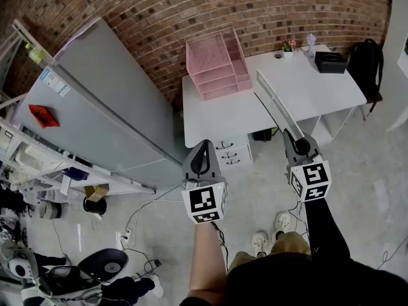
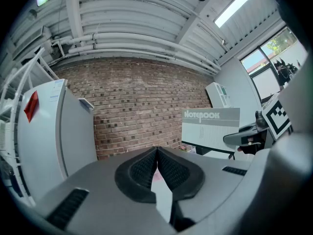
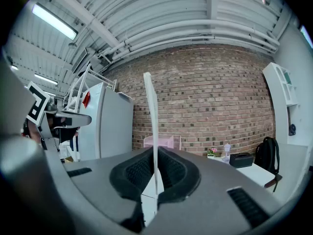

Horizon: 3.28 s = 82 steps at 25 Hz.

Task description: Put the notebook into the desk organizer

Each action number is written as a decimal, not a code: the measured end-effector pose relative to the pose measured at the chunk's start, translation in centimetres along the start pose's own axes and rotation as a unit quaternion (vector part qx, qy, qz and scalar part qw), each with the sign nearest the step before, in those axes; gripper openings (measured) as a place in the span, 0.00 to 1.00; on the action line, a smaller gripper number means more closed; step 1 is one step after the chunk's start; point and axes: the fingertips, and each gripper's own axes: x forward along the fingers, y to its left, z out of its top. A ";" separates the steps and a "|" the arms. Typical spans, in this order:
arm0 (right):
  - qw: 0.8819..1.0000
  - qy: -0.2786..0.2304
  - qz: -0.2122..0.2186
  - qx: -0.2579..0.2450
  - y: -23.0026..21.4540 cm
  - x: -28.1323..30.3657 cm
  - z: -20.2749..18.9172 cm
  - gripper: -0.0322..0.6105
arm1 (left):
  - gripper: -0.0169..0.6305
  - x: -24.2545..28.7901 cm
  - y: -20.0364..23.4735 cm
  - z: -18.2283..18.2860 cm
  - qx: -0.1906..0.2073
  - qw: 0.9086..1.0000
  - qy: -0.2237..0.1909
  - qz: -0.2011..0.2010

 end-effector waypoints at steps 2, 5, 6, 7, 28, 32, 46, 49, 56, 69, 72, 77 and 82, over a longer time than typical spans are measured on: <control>1.000 -0.001 -0.002 -0.003 1.1 -0.9 0.1 0.09 | 0.05 -1.2 0.2 -0.2 0.001 1.000 0.002 -0.006; 1.000 -0.004 0.003 -0.014 2.6 -2.0 0.5 0.09 | 0.05 -2.8 0.5 -0.4 -0.002 1.000 0.003 -0.013; 1.000 -0.006 0.004 -0.018 3.0 -2.3 0.7 0.09 | 0.05 -3.2 0.6 -0.4 -0.003 1.000 0.002 -0.016; 1.000 -0.007 0.003 -0.021 3.3 -2.6 0.8 0.09 | 0.05 -3.5 0.7 -0.3 -0.004 1.000 0.000 -0.019; 1.000 -0.025 -0.011 0.002 -0.2 2.5 1.0 0.09 | 0.05 2.4 1.3 -0.7 -0.024 0.999 -0.008 -0.032; 0.999 -0.033 -0.002 0.004 -1.7 5.6 1.7 0.09 | 0.05 5.7 1.7 -0.4 -0.025 0.999 -0.009 -0.027; 0.999 -0.044 0.022 0.021 -6.8 16.5 2.2 0.09 | 0.05 16.4 2.7 -0.2 -0.015 1.000 -0.002 -0.010; 0.998 -0.048 0.030 0.032 -7.2 18.4 2.0 0.09 | 0.05 17.3 3.1 -0.6 -0.009 1.000 0.001 -0.004; 0.997 -0.047 0.051 0.044 -6.2 21.3 1.6 0.09 | 0.05 18.2 5.2 -1.5 -0.009 1.000 0.006 0.015; 0.999 -0.018 0.028 0.043 -4.2 28.7 0.0 0.09 | 0.05 24.2 11.3 -4.9 -0.016 1.000 0.016 -0.009; 0.999 -0.011 0.012 0.043 -3.6 30.9 -0.3 0.09 | 0.05 26.6 12.8 -4.9 -0.007 0.999 0.009 -0.032; 0.998 -0.001 -0.014 0.053 -2.7 34.7 -0.8 0.09 | 0.05 30.3 15.3 -5.5 0.001 0.997 0.003 -0.071; 0.997 0.010 -0.034 0.071 -0.8 37.6 -2.1 0.09 | 0.05 32.4 17.6 -6.9 0.004 0.994 0.007 -0.105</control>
